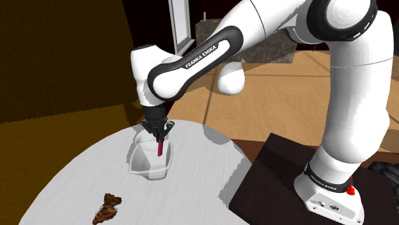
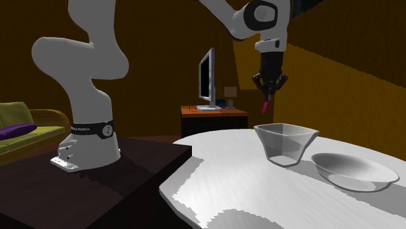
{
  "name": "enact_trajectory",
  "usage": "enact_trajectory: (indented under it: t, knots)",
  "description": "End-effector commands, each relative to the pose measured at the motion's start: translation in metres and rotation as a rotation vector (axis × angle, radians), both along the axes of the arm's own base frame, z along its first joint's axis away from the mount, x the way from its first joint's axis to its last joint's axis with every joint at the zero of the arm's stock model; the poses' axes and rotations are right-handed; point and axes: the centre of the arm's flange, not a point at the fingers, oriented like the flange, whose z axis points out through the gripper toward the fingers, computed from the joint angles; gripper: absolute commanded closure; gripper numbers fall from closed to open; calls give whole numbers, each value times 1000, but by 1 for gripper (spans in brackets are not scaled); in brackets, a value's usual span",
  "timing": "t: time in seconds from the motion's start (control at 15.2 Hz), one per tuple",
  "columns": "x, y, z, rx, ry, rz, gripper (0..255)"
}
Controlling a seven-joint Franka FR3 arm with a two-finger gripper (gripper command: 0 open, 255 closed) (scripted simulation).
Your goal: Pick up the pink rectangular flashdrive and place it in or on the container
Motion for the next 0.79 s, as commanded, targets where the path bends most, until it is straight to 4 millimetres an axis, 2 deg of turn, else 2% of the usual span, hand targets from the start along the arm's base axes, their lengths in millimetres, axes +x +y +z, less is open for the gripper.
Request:
enact_trajectory:
  t: [0.0, 0.26, 0.73]
  knots:
    - [26, -3, 3, -2, 0, -1, 255]
    - [79, -3, 8, -2, 0, -1, 255]
    - [79, -3, -29, -2, 0, -1, 255]
